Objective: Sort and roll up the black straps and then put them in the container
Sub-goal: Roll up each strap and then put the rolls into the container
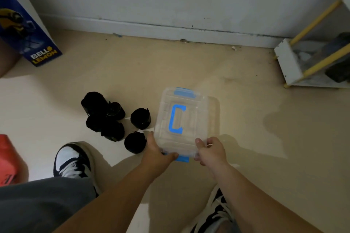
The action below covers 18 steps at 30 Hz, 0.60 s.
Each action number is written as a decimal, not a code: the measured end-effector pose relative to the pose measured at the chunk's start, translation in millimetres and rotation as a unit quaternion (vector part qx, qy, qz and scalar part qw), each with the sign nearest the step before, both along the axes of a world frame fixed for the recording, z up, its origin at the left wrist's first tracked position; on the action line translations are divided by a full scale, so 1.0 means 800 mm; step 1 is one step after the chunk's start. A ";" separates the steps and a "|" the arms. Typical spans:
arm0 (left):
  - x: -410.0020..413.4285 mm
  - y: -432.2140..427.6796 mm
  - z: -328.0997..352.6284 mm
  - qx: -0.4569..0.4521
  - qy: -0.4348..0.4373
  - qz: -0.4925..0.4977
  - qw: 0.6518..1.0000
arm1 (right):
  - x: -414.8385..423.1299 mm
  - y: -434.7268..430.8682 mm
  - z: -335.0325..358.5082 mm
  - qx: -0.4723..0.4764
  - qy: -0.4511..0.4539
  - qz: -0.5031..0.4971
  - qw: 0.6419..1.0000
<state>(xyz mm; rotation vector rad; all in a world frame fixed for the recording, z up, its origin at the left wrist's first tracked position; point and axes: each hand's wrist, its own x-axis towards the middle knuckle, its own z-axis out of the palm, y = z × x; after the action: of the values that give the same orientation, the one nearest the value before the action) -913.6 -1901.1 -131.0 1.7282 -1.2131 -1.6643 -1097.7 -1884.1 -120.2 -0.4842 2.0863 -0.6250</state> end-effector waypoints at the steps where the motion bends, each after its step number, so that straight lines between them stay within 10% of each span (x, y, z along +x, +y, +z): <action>1: 0.006 0.000 -0.002 -0.005 -0.002 -0.016 1.000 | 0.000 0.000 -0.001 -0.007 0.004 0.004 1.000; 18: -0.016 -0.057 0.067 -0.108 -0.180 0.079 0.975 | 0.007 -0.067 0.072 -0.161 0.072 -0.040 0.984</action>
<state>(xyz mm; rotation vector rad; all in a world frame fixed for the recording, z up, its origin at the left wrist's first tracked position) -926.6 -1946.5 -77.4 1.9814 -1.3165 -1.1137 -1092.4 -1937.9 -62.9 -0.6464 2.1570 -1.0090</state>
